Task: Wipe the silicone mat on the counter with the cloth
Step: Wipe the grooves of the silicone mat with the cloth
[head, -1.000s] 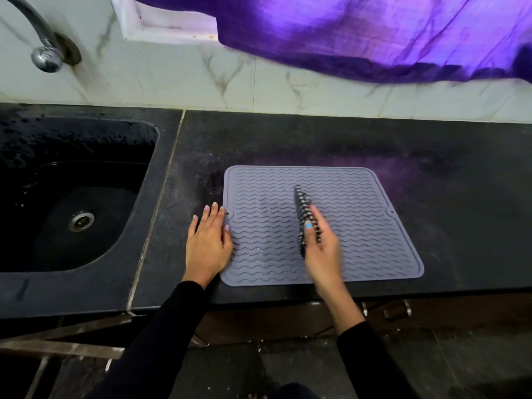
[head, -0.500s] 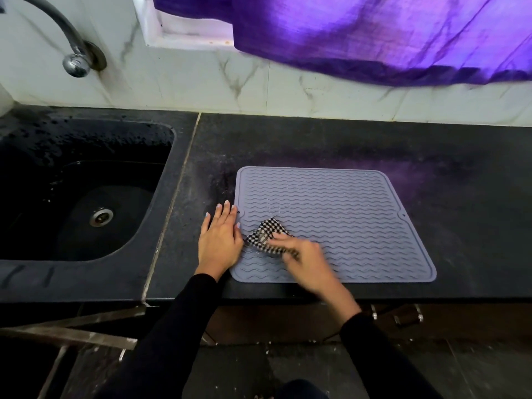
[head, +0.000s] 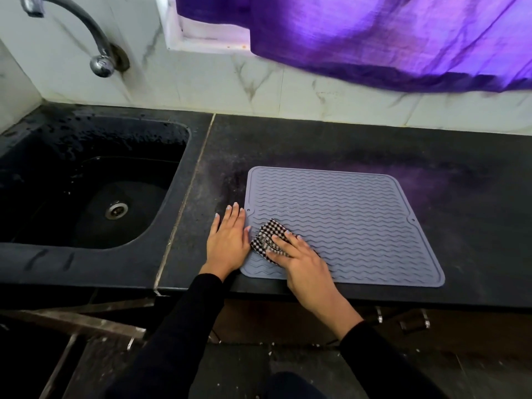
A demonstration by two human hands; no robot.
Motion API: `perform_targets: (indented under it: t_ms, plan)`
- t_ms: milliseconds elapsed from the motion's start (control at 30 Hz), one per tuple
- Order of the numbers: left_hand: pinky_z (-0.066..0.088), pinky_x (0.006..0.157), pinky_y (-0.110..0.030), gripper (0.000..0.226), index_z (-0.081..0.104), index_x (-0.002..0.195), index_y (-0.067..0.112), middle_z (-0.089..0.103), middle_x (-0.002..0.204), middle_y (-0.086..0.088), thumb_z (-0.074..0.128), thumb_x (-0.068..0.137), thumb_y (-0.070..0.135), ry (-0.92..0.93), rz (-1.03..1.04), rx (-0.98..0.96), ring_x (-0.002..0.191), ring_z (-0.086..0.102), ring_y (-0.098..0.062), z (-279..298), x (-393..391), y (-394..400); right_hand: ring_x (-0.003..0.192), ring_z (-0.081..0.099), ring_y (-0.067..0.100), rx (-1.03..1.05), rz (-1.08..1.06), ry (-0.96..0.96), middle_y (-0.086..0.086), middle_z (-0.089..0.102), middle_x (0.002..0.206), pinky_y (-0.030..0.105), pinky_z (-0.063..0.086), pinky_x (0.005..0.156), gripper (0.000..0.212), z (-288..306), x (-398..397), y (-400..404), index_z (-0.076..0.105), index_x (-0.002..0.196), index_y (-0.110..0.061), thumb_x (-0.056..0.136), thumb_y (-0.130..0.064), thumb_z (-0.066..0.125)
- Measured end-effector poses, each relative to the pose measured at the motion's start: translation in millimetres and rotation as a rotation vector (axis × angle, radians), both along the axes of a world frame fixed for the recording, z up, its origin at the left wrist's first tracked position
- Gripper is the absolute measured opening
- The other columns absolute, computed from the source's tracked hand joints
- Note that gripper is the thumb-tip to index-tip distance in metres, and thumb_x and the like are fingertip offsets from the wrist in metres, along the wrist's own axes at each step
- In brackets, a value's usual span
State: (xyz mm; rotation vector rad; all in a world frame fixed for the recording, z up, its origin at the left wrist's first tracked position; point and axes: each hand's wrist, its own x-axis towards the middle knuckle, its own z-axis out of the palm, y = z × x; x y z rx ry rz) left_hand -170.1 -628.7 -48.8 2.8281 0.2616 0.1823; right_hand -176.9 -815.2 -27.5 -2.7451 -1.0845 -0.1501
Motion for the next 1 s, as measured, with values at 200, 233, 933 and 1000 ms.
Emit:
perform_targets:
  t_ms: [200,233,933,1000]
  plan:
    - [-0.003,0.116,-0.034,0.084,0.022,0.146,0.012,0.014,0.156,-0.004,-0.01,0.078,0.049,0.008,0.002,0.005,0.145,0.007,-0.015,-1,0,1,0.124,0.052,0.026,-0.09,-0.115,-0.043,-0.001,0.059,0.131,0.042,0.039,0.104,0.044,18,1,-20,0.07,0.107,-0.029,0.08,-0.007,0.043]
    - [-0.002,0.116,-0.034,0.081,0.022,0.146,0.012,0.014,0.156,-0.004,-0.008,0.08,0.048,0.005,0.0,-0.005,0.145,0.007,-0.015,0,0,1,0.13,0.046,0.026,-0.126,-0.169,0.058,-0.002,0.052,0.138,0.04,0.035,0.108,0.044,25,4,-24,0.066,0.115,-0.029,0.085,-0.006,0.043]
    - [0.0,0.116,-0.034,0.078,0.024,0.145,0.012,0.017,0.156,-0.005,-0.005,0.081,0.045,-0.014,0.007,0.008,0.144,0.01,-0.016,0,-2,0,0.143,0.019,0.032,-0.146,-0.24,0.116,0.006,0.042,0.145,0.043,0.011,0.118,0.038,37,-7,-2,0.062,0.12,-0.018,0.091,-0.004,0.042]
    - [0.001,0.116,-0.034,0.074,0.025,0.145,0.011,0.018,0.155,-0.005,-0.002,0.084,0.043,-0.018,0.005,0.004,0.144,0.011,-0.016,0,-2,-1,0.14,0.024,0.029,-0.177,-0.348,0.196,0.006,0.039,0.145,0.04,0.018,0.116,0.039,48,-6,-6,0.056,0.126,-0.018,0.091,-0.004,0.046]
